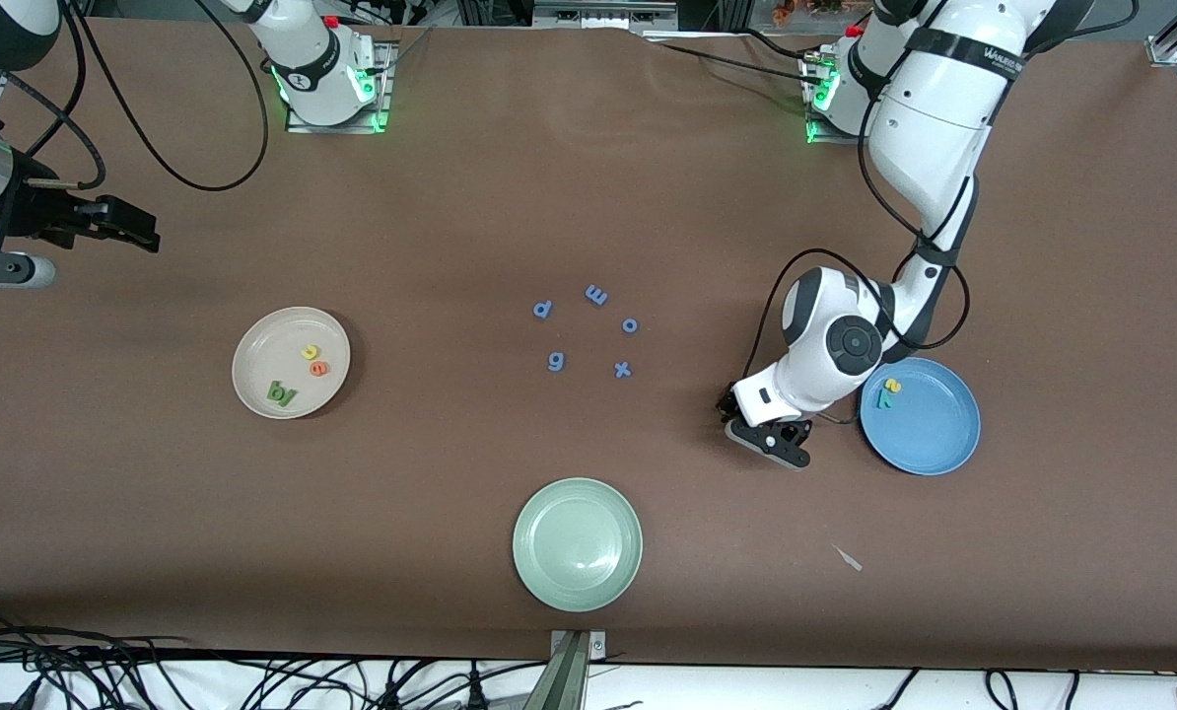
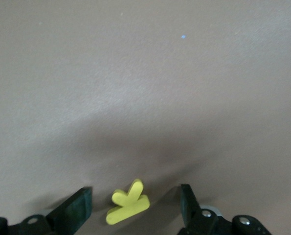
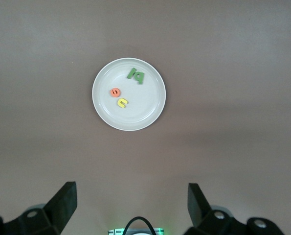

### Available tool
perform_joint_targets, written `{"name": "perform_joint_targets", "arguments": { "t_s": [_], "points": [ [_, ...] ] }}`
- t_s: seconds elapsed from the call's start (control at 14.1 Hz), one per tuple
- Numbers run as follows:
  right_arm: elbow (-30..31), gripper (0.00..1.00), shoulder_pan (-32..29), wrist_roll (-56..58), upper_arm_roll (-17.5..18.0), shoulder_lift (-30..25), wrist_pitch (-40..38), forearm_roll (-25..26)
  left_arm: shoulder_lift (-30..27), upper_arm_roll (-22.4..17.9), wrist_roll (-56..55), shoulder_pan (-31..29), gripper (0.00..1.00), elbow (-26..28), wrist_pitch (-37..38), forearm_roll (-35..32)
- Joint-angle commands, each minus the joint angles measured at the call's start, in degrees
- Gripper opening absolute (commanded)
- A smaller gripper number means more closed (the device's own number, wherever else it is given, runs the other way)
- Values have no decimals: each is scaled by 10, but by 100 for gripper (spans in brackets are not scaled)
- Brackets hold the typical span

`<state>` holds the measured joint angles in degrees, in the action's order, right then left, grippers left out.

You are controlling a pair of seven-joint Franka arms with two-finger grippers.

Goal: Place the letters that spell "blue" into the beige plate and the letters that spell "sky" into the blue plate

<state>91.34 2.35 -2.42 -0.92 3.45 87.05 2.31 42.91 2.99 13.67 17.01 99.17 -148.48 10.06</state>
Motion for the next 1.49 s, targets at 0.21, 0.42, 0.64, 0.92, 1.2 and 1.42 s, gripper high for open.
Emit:
{"name": "perform_joint_targets", "arguments": {
  "t_s": [0.21, 0.42, 0.64, 0.92, 1.2, 1.42],
  "points": [
    [-14, 100, -6, 8, 0, 9, -1, -13, -17, 1, 11, -6, 68, 26, 1, -8],
    [-14, 100, -5, 5, 1, 10, 0, -13, -17, 0, 11, -6, 36, 23, 1, -8],
    [-14, 100, -4, 1, 1, 10, 0, -13, -19, 1, 12, -6, 8, 20, 1, -9],
    [-14, 100, -4, 0, 2, 10, -1, -13, -51, 1, 8, -21, 5, 23, 25, -11],
    [-14, 100, -5, 1, 1, 10, -1, -13, -144, 2, 72, -108, 6, 50, 159, -13],
    [-14, 100, -5, 0, 1, 10, 0, -12, -193, 2, 213, -192, 6, 104, 163, -13]
  ]
}}
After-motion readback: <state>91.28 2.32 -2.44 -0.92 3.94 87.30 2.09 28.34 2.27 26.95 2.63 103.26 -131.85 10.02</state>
